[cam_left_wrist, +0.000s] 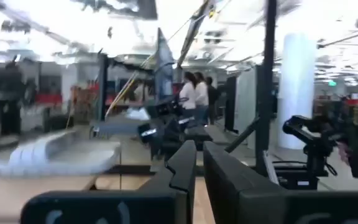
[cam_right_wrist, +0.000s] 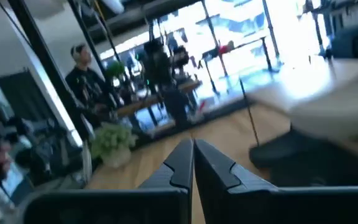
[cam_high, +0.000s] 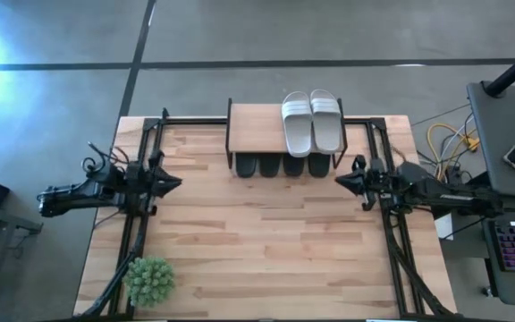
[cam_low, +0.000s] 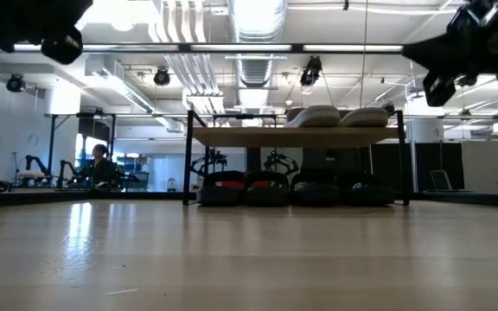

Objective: Pick and place slides into the shelf
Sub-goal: Return to Home Position

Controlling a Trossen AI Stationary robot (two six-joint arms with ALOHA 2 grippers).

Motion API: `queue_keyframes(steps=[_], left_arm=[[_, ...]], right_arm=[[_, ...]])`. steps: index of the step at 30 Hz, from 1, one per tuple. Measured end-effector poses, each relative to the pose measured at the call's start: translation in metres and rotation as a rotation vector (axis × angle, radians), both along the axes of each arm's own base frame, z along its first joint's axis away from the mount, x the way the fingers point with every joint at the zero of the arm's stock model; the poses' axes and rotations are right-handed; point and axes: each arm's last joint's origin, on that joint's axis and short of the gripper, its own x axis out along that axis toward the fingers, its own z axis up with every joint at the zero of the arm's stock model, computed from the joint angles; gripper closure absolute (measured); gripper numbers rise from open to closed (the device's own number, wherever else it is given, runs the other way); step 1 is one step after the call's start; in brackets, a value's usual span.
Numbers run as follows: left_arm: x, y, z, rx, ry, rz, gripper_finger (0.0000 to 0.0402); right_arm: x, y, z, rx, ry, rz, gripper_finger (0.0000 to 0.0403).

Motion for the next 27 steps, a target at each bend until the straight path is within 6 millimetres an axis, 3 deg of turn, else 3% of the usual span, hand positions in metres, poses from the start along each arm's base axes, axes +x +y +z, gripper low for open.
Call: queue_keyframes(steps=[5, 11, 20, 27], left_arm=[[0.002, 0.0, -0.01, -0.051, 0.102, -0.001, 0.0385], [0.004, 0.001, -0.017, -0.049, 0.113, 0.001, 0.0385], [0.014, 0.001, -0.058, -0.038, 0.231, -0.006, 0.0384], [0.015, 0.0, -0.062, 0.036, 0.205, -0.038, 0.0384]], right_arm=[[0.003, 0.001, -0.018, -0.054, -0.044, 0.058, 0.0394], [0.003, 0.002, -0.016, -0.118, -0.055, 0.076, 0.0394], [0.003, 0.002, -0.018, -0.229, -0.04, 0.069, 0.0394], [0.004, 0.002, -0.02, -0.283, -0.017, 0.069, 0.0394]])
